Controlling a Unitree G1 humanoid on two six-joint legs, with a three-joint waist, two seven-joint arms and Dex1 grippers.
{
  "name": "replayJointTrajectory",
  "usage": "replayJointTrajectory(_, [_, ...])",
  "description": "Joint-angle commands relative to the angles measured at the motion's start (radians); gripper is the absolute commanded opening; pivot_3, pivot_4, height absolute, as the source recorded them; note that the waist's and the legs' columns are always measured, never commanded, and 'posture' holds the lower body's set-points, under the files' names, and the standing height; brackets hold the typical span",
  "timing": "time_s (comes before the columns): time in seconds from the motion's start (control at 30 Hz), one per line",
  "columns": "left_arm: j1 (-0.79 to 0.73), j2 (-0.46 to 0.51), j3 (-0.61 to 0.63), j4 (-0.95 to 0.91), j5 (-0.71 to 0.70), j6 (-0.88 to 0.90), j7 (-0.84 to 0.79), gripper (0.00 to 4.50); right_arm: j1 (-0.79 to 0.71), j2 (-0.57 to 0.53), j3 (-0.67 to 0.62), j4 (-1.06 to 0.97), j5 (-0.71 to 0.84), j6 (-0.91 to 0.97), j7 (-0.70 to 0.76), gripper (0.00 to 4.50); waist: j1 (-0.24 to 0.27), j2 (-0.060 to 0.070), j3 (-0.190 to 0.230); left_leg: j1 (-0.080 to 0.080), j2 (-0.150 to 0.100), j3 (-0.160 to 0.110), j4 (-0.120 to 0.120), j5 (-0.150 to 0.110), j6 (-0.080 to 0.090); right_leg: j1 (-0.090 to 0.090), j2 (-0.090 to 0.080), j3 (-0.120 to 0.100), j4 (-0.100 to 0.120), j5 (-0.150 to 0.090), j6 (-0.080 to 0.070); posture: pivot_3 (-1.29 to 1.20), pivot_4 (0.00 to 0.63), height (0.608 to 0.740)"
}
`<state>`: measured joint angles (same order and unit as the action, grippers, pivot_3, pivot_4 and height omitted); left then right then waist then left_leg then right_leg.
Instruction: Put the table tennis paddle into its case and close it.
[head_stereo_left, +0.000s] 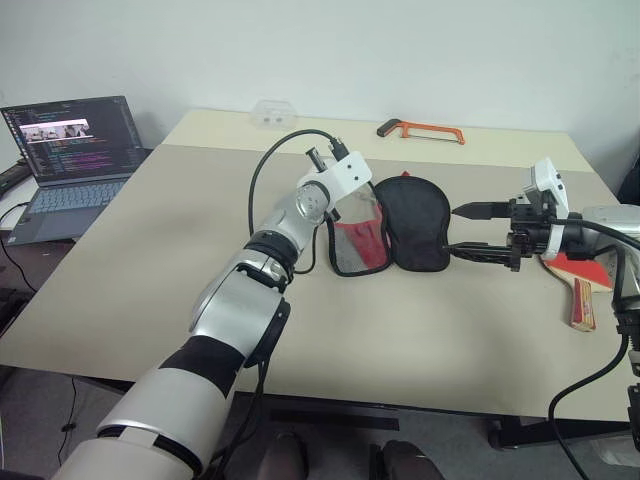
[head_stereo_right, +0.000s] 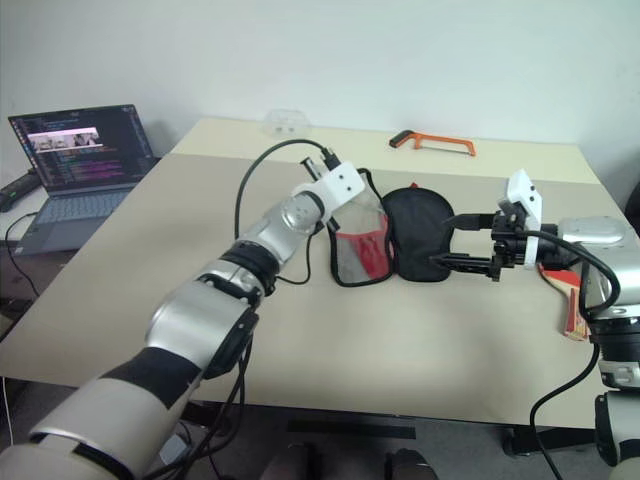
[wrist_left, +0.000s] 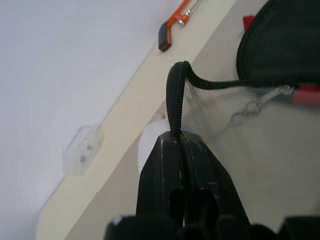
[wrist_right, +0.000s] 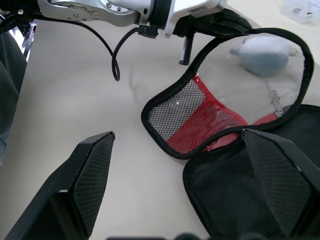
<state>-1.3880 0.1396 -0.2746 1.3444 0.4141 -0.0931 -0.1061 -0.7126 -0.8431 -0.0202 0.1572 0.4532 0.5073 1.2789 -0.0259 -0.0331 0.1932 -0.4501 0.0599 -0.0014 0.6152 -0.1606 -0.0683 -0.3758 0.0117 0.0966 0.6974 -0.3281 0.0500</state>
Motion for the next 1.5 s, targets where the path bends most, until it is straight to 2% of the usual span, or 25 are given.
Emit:
replayJointTrajectory(0.03, [-0.04, -0.02, 0.015, -0.008, -0.005, -0.004, 0.028, 0.02, -0.001, -0.016, -0.046, -0.037, 0.016, -0.004, -0.008, 4.5, 0.0, 0.0, 0.0, 0.0, 0.0, 0.0, 0.0, 0.0, 0.0, 0.0, 0.0, 0.0, 0.0, 0.0, 0.0, 0.0, 0.15, 0.74])
replayJointTrajectory(0.2, [-0.041, -0.031, 0.015, -0.006, 0.002, 0.004, 0.05, 0.02, 0.0, -0.016, -0.045, -0.041, 0.015, -0.002, -0.016, 4.5, 0.0, 0.0, 0.0, 0.0, 0.0, 0.0, 0.0, 0.0, 0.0, 0.0, 0.0, 0.0, 0.0, 0.0, 0.0, 0.0, 0.15, 0.74])
replayJointTrajectory(0.6, [-0.019, 0.07, 0.067, -0.009, -0.036, 0.093, 0.063, 0.02, -0.035, 0.01, -0.02, 0.009, -0.006, -0.033, -0.021, 4.5, -0.002, 0.0, 0.0, 0.0, 0.0, 0.0, 0.0, 0.0, 0.0, 0.0, 0.0, 0.0, 0.001, 0.0, 0.0, 0.0, 0.15, 0.74])
replayJointTrajectory(0.93, [0.003, 0.084, 0.078, -0.031, -0.05, 0.082, 0.011, 3.52, -0.09, 0.054, -0.005, 0.127, -0.107, -0.094, -0.118, 4.5, -0.001, 0.0, 0.0, 0.0, 0.0, 0.0, 0.0, 0.001, -0.001, 0.0, 0.0, 0.0, 0.001, 0.0, 0.0, 0.0, 0.15, 0.74])
replayJointTrajectory(1.17, [0.024, 0.11, 0.102, -0.097, -0.097, 0.074, -0.12, 3.52, -0.117, 0.094, 0.006, 0.189, -0.21, -0.018, -0.318, 4.5, -0.004, 0.0, 0.0, 0.0, 0.0, 0.001, 0.0, 0.002, -0.004, -0.002, 0.0, 0.001, 0.001, 0.0, 0.0, 0.0, 0.15, 0.74])
replayJointTrajectory(1.3, [0.075, 0.18, 0.118, -0.237, -0.145, 0.082, -0.283, 3.52, -0.135, 0.114, -0.032, 0.225, -0.24, 0.108, -0.472, 4.5, -0.005, 0.0, 0.0, 0.0, 0.001, 0.001, -0.001, 0.003, -0.005, -0.002, 0.0, 0.001, 0.002, 0.0, 0.0, 0.0, 0.15, 0.74])
replayJointTrajectory(1.43, [0.22, 0.278, 0.151, -0.552, -0.248, 0.173, -0.531, 3.52, -0.148, 0.137, -0.11, 0.243, -0.271, 0.233, -0.705, 4.5, -0.008, 0.002, -0.001, 0.0, 0.002, 0.003, -0.003, 0.005, -0.007, -0.004, 0.0, 0.002, 0.003, 0.0, -0.001, 0.0, 0.15, 0.74])
replayJointTrajectory(1.5, [0.329, 0.336, 0.178, -0.764, -0.343, 0.279, -0.681, 3.52, -0.124, 0.138, -0.124, 0.236, -0.336, 0.233, -0.846, 4.5, -0.007, 0.002, -0.001, 0.0, 0.002, 0.003, -0.003, 0.005, -0.007, -0.005, 0.0, 0.002, 0.004, 0.0, -0.002, 0.0, 0.15, 0.74])
